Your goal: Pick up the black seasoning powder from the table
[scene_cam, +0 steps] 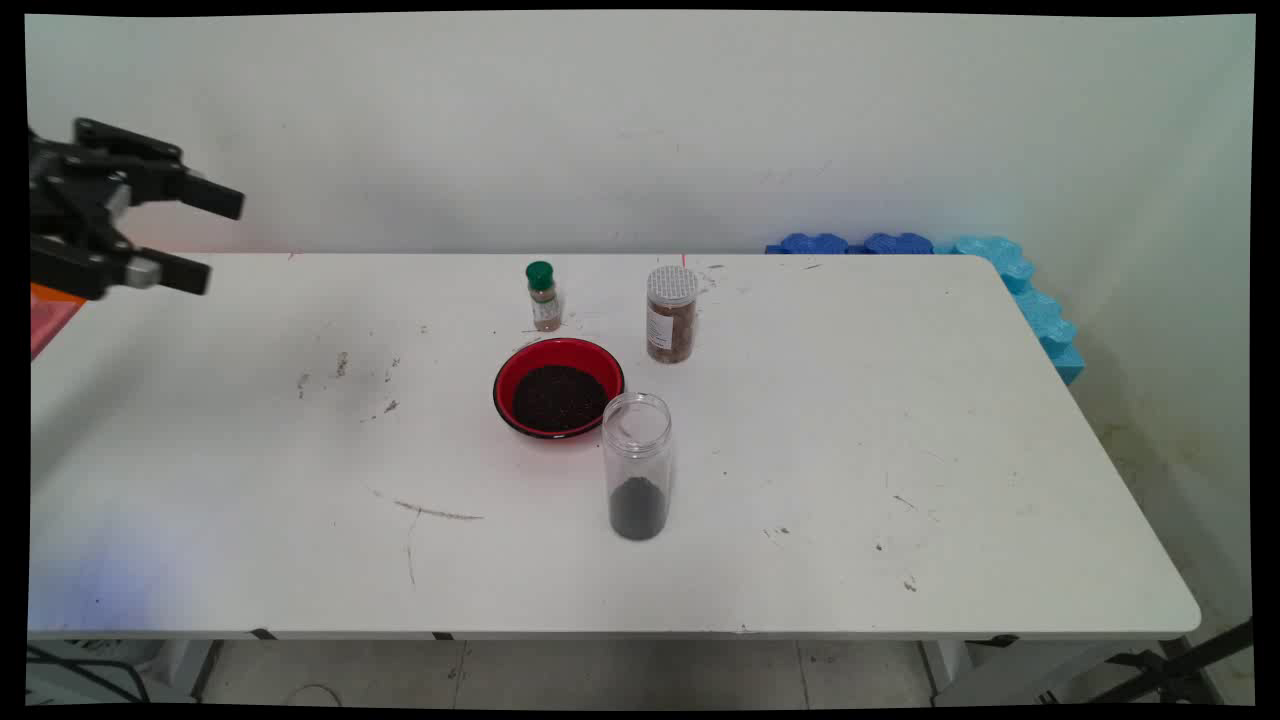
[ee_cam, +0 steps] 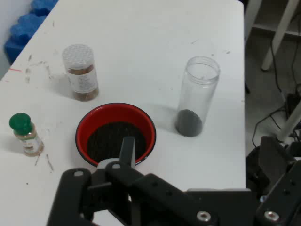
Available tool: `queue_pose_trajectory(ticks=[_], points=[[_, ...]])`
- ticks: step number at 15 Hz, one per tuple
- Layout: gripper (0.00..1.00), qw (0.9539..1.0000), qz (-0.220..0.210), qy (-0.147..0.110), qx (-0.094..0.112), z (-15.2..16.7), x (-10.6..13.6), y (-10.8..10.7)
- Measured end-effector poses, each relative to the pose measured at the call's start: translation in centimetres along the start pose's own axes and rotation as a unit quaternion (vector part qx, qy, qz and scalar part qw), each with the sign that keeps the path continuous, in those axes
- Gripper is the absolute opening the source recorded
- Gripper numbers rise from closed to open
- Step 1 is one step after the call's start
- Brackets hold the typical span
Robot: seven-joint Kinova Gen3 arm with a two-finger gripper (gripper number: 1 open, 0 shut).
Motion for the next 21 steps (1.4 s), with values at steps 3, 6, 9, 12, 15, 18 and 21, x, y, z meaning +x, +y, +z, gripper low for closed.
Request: queue_pose_trajectory(ticks=[3, 6, 9, 12, 15, 18, 21], points=[[1.0, 1.0, -0.002, -0.002, 0.009, 1.5, -0.2, -0.3], [1.0, 0.9999, -0.002, -0.005, 0.015, 2.4, -0.3, -0.5], [1.0, 0.9998, -0.002, -0.006, 0.02, 3.1, -0.2, -0.7], [1.0, 0.9997, 0.0, -0.005, 0.023, 3.5, -0.1, -0.9], [1.0, 0.9997, 0.001, -0.004, 0.025, 3.9, 0.2, -1.0], [1.0, 0.9996, 0.002, -0.004, 0.028, 4.2, 0.4, -1.0], [1.0, 0.9995, 0.001, -0.004, 0.031, 4.5, 0.6, -1.2]])
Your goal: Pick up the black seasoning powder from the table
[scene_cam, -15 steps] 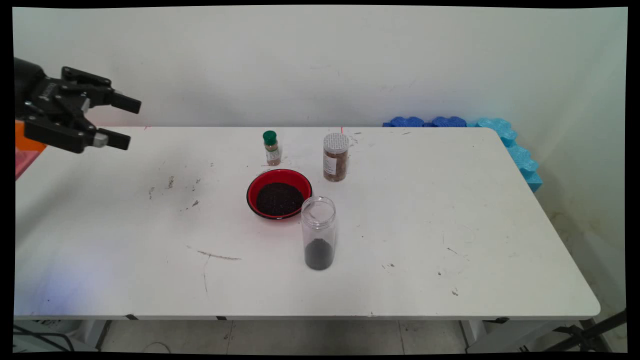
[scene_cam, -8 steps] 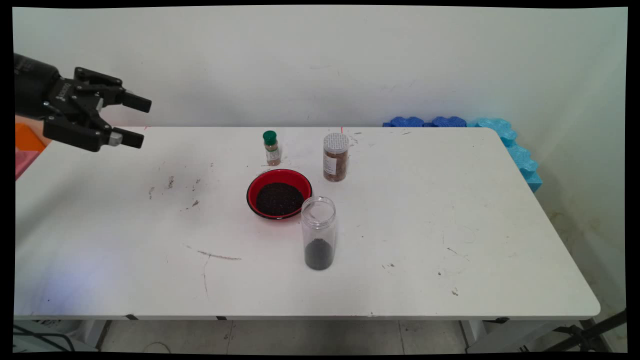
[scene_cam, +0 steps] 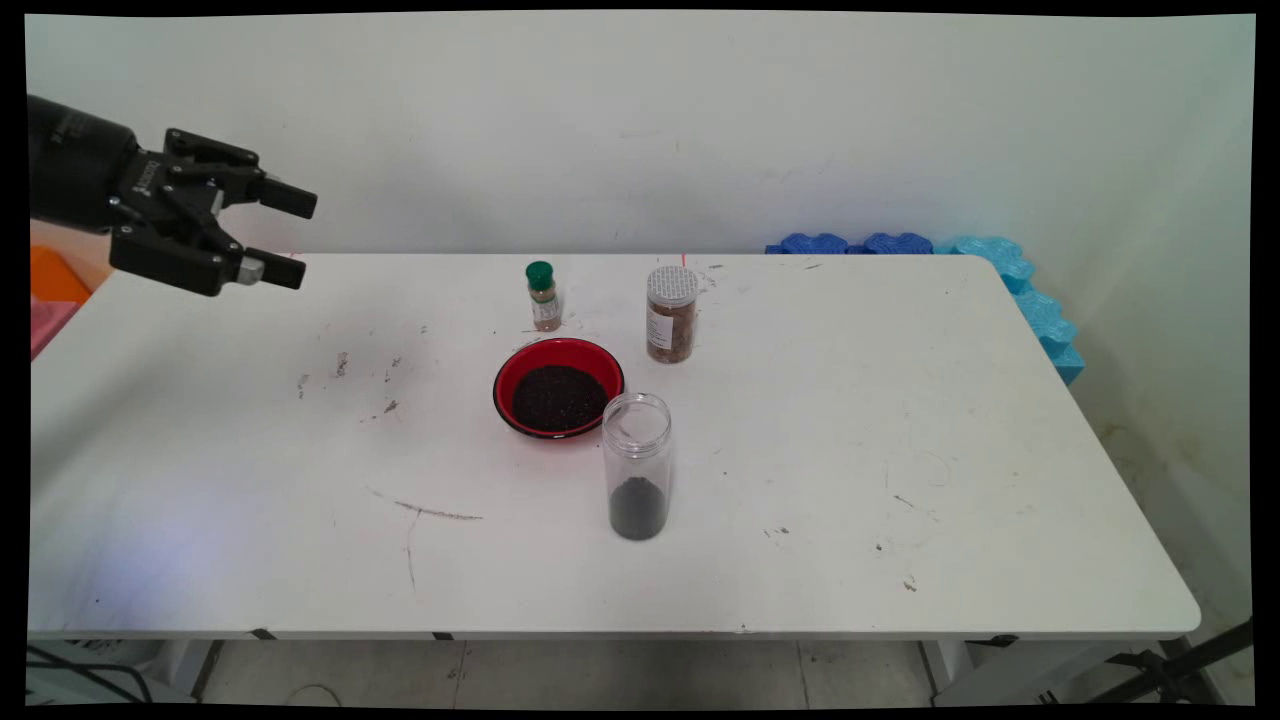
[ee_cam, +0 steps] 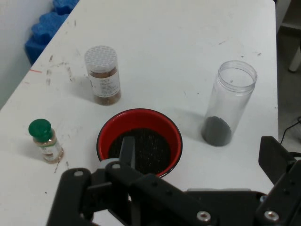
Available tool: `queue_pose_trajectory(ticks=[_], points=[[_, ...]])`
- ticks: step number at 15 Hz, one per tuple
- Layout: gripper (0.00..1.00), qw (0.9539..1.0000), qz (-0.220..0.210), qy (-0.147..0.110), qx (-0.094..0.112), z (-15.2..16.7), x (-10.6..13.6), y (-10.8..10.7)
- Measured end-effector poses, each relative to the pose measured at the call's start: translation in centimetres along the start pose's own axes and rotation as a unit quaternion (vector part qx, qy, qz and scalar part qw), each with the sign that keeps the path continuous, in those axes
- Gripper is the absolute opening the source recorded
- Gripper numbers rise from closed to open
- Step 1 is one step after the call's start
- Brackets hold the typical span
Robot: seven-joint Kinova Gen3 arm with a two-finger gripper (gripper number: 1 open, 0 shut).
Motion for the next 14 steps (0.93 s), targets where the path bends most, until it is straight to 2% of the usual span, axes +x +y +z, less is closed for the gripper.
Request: queue_pose_trajectory(ticks=[8, 11, 14], points=[[1.0, 1.0, -0.001, 0.001, 0.003, 0.2, 1.4, -0.9], [1.0, 0.9999, 0.007, 0.002, -0.009, -0.4, 2.5, -1.4], [1.0, 0.9994, 0.019, 0.007, -0.029, -1.1, 3.7, -1.8]])
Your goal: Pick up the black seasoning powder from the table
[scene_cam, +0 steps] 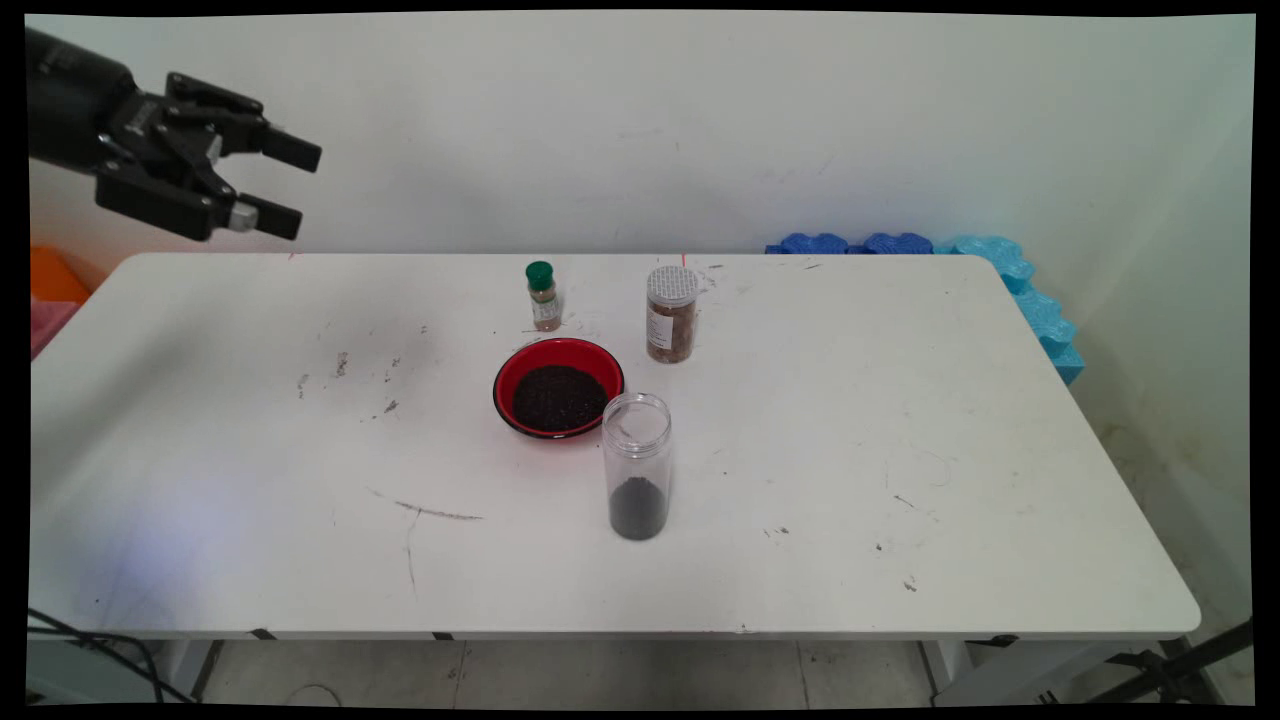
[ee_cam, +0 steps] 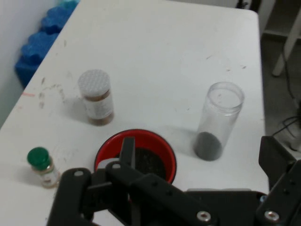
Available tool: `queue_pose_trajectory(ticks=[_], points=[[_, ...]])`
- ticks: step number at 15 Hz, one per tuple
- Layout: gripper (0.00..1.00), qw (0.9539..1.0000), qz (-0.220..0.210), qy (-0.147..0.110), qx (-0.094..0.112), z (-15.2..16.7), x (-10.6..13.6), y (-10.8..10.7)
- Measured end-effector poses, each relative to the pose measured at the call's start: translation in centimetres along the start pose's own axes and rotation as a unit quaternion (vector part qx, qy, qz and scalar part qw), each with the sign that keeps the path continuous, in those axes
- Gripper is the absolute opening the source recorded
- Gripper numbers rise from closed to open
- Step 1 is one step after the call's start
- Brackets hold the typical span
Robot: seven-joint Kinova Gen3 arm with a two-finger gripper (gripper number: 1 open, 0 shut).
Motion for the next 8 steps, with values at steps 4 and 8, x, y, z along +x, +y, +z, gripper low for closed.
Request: queue_pose_trajectory(ticks=[4, 8], points=[[1.0, 0.9996, 0.005, 0.001, -0.028, -0.57, 0.99, -0.22], [1.0, 0.9984, 0.0, -0.001, -0.057, -0.34, 0.87, -0.05]])
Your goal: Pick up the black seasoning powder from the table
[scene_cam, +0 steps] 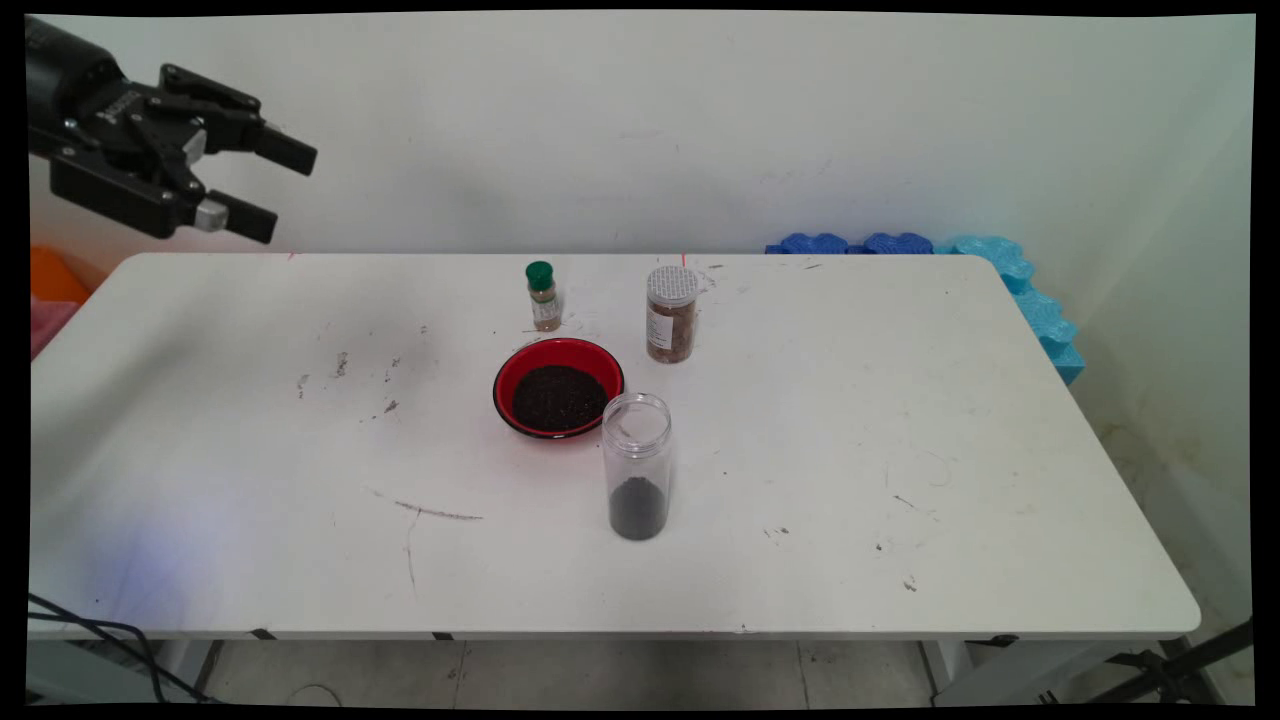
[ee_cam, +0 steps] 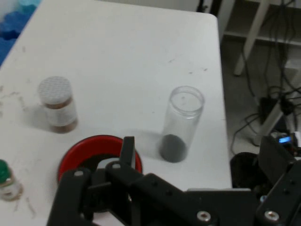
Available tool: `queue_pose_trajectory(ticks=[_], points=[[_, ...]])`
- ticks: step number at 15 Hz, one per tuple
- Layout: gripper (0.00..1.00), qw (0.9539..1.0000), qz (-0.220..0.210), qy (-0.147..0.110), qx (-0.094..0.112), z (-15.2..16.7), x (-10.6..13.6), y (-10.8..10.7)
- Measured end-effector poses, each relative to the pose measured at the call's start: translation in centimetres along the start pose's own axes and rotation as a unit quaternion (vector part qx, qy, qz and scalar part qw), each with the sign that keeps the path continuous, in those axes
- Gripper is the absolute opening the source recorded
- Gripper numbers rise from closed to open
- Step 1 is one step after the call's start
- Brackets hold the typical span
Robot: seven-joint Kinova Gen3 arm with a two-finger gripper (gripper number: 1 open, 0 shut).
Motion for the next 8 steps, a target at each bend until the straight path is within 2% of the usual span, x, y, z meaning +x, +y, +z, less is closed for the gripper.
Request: queue_pose_trajectory(ticks=[3, 8], points=[[1.0, 0.9996, -0.015, 0.012, -0.018, 0.9, -1.1, 0.1], [1.0, 0.9986, -0.035, 0.03, -0.027, 4.5, -3.9, 0.9]])
